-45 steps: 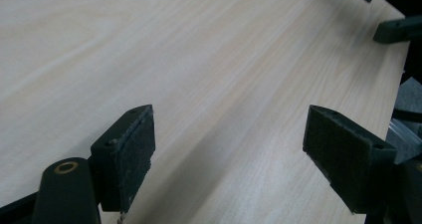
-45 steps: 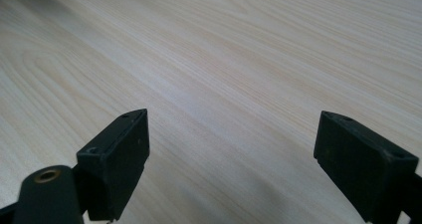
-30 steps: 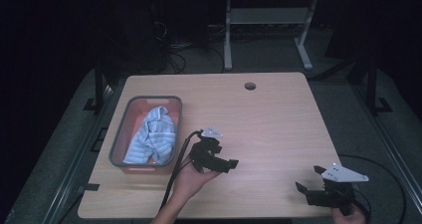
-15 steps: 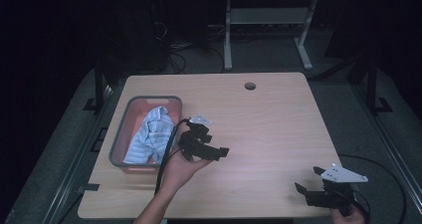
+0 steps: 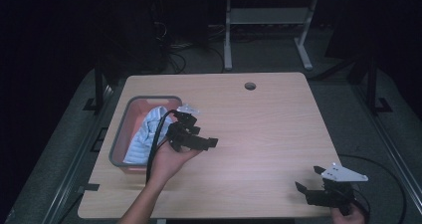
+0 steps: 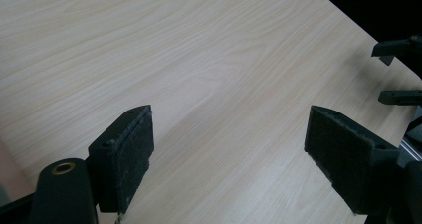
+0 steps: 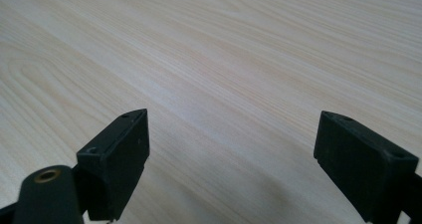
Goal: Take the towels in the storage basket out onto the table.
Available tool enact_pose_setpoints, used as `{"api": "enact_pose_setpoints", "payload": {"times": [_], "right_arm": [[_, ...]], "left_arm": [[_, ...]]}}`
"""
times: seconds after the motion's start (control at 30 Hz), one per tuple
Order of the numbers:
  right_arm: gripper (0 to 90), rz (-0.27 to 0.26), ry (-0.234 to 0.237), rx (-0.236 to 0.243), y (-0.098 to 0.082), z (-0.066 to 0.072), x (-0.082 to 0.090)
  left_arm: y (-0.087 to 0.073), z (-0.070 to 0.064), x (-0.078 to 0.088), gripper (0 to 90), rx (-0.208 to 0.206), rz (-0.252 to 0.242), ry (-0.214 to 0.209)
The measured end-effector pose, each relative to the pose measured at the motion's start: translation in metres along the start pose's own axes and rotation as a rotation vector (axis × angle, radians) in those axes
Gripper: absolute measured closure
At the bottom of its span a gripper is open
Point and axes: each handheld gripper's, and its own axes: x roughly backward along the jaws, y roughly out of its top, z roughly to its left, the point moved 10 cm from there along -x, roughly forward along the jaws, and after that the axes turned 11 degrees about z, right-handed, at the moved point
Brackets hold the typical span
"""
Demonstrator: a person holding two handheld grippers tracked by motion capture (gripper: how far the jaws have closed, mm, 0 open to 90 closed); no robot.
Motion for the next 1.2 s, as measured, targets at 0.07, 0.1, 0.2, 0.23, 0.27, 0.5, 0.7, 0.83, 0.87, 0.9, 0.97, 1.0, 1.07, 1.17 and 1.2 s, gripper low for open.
{"api": "enact_pose_setpoints", "payload": {"times": [0.07,0.1,0.2,0.23,0.27,0.5,0.7,0.83,0.87,0.9,0.97,1.0,1.07,1.17,1.2], "right_arm": [[13.7,-0.002,0.000,0.000,0.000,0.000,0.000],[13.7,-0.002,0.000,0.000,0.000,0.000,0.000],[13.7,-0.004,-0.005,0.006,0.001,0.001,0.001],[13.7,-0.004,-0.005,0.006,0.001,0.001,0.001],[13.7,0.001,-0.002,0.009,0.001,0.002,0.000],[13.7,0.009,-0.008,0.008,0.000,0.002,-0.001],[13.7,0.005,-0.015,-0.002,-0.001,0.000,0.000],[13.7,0.004,-0.020,-0.009,-0.002,-0.002,0.001],[13.7,0.003,-0.020,-0.009,-0.002,-0.002,0.001],[13.7,0.003,-0.021,-0.012,-0.002,-0.002,0.002],[13.7,0.002,-0.019,-0.012,-0.002,-0.002,0.002],[13.7,0.002,-0.020,-0.012,-0.002,-0.002,0.002],[13.7,0.002,-0.019,-0.011,-0.002,-0.002,0.002],[13.7,-0.003,-0.020,-0.011,-0.002,-0.003,0.003],[13.6,-0.005,-0.021,-0.010,-0.002,-0.003,0.003]], "left_arm": [[0.002,0.004,0.004,19.0,0.003,-0.007,0.014],[0.003,0.007,0.007,19.0,0.004,-0.012,0.021],[0.003,0.017,0.011,19.2,0.027,-0.016,0.024],[0.003,0.020,0.012,19.2,0.033,-0.017,0.023],[0.003,0.023,0.013,19.3,0.042,-0.018,0.021],[-0.001,0.036,0.020,19.9,0.059,-0.015,0.030],[-0.006,0.052,0.027,19.0,0.086,-0.015,0.063],[-0.008,0.061,0.033,19.2,0.094,-0.012,0.081],[-0.009,0.064,0.034,19.2,0.101,-0.009,0.088],[-0.010,0.068,0.036,19.2,0.106,-0.006,0.092],[-0.012,0.073,0.039,19.2,0.120,-0.009,0.098],[-0.013,0.076,0.041,19.2,0.124,-0.009,0.102],[-0.014,0.080,0.044,19.3,0.133,-0.018,0.103],[-0.020,0.089,0.049,20.4,0.152,-0.020,0.121],[-0.022,0.091,0.049,20.4,0.157,-0.018,0.118]]}}
